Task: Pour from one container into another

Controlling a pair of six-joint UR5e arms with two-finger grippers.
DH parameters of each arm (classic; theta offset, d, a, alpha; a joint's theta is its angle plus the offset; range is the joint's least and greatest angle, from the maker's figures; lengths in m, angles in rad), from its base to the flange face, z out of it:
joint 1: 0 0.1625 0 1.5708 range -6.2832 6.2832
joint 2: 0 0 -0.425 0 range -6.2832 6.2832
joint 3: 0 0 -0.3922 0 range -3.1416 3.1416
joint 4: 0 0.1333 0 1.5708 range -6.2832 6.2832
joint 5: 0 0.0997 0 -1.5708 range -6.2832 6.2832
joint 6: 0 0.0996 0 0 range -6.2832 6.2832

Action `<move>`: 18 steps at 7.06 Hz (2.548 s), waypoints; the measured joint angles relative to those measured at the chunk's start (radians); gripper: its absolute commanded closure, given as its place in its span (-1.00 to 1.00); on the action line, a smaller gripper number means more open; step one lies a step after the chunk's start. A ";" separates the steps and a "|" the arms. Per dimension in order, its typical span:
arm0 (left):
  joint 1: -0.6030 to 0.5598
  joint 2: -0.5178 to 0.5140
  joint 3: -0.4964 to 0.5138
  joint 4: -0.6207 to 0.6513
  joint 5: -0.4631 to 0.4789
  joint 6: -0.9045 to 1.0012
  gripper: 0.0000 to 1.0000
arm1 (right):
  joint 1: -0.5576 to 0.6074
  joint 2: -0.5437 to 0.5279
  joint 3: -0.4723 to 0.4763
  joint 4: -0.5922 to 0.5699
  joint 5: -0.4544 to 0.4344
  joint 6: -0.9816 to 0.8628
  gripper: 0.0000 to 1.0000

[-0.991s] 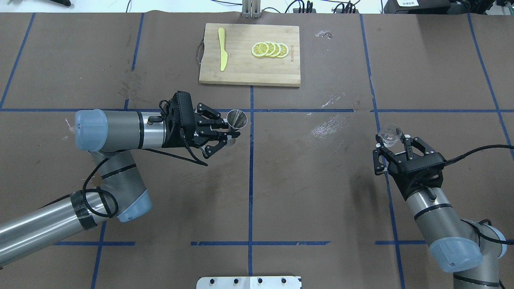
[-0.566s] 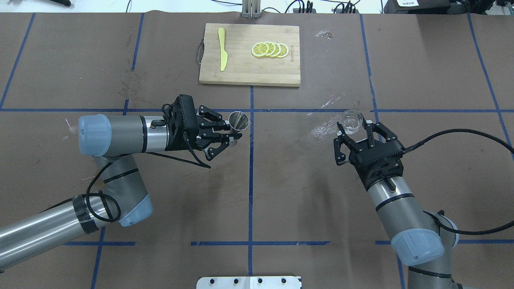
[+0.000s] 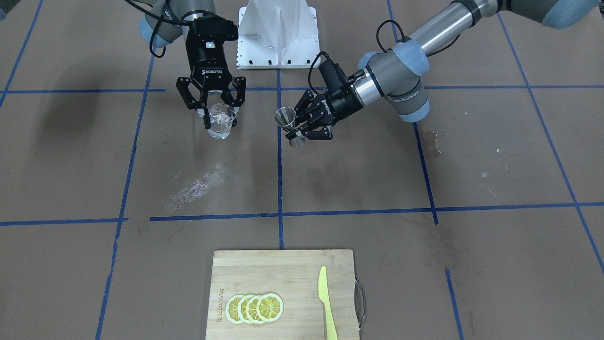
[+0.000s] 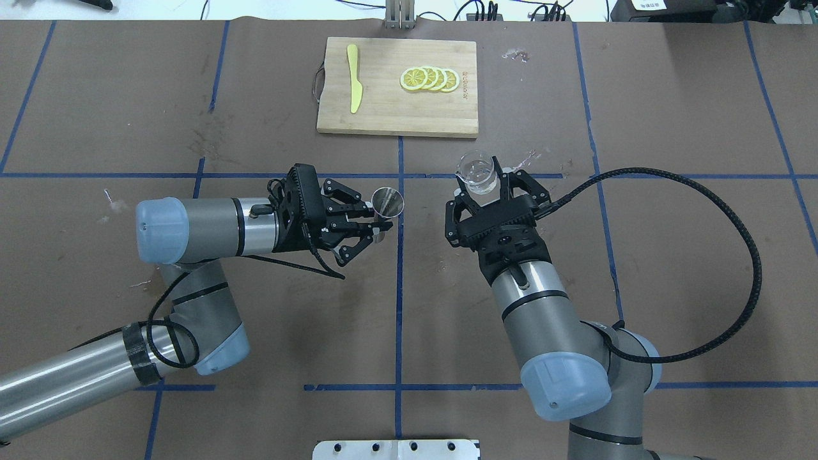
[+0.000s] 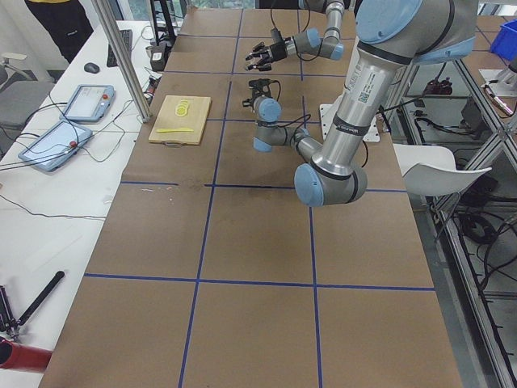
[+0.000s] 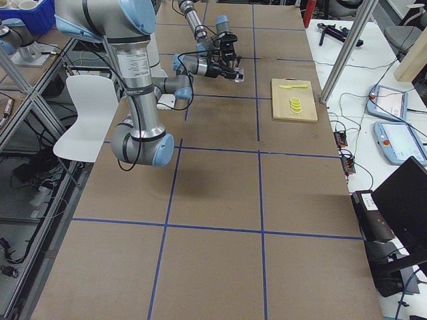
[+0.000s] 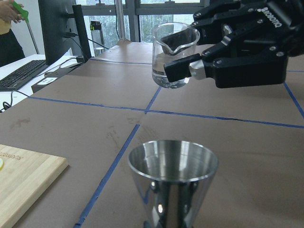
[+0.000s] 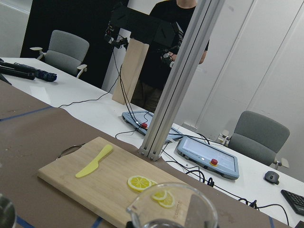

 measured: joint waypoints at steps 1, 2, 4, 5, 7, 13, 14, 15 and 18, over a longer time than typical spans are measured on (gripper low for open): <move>0.009 0.000 0.000 0.000 0.014 -0.001 1.00 | -0.008 0.027 0.031 -0.099 0.000 0.000 1.00; 0.018 0.000 0.000 0.000 0.029 -0.001 1.00 | -0.020 0.046 0.044 -0.164 0.000 0.000 1.00; 0.024 0.001 -0.001 0.000 0.039 -0.002 1.00 | -0.042 0.057 0.057 -0.264 -0.001 -0.002 1.00; 0.025 0.001 -0.001 0.000 0.039 -0.002 1.00 | -0.050 0.064 0.068 -0.325 0.000 -0.003 1.00; 0.026 0.001 -0.001 0.000 0.040 -0.002 1.00 | -0.065 0.105 0.077 -0.426 0.000 -0.007 1.00; 0.029 0.001 -0.001 -0.001 0.040 -0.002 1.00 | -0.081 0.155 0.072 -0.558 -0.005 -0.077 1.00; 0.030 0.001 -0.001 -0.002 0.040 -0.002 1.00 | -0.081 0.174 0.072 -0.596 -0.006 -0.079 1.00; 0.030 0.001 -0.001 -0.001 0.040 -0.002 1.00 | -0.081 0.189 0.070 -0.626 -0.007 -0.080 1.00; 0.030 0.001 -0.001 -0.002 0.039 -0.002 1.00 | -0.081 0.205 0.060 -0.650 -0.019 -0.150 1.00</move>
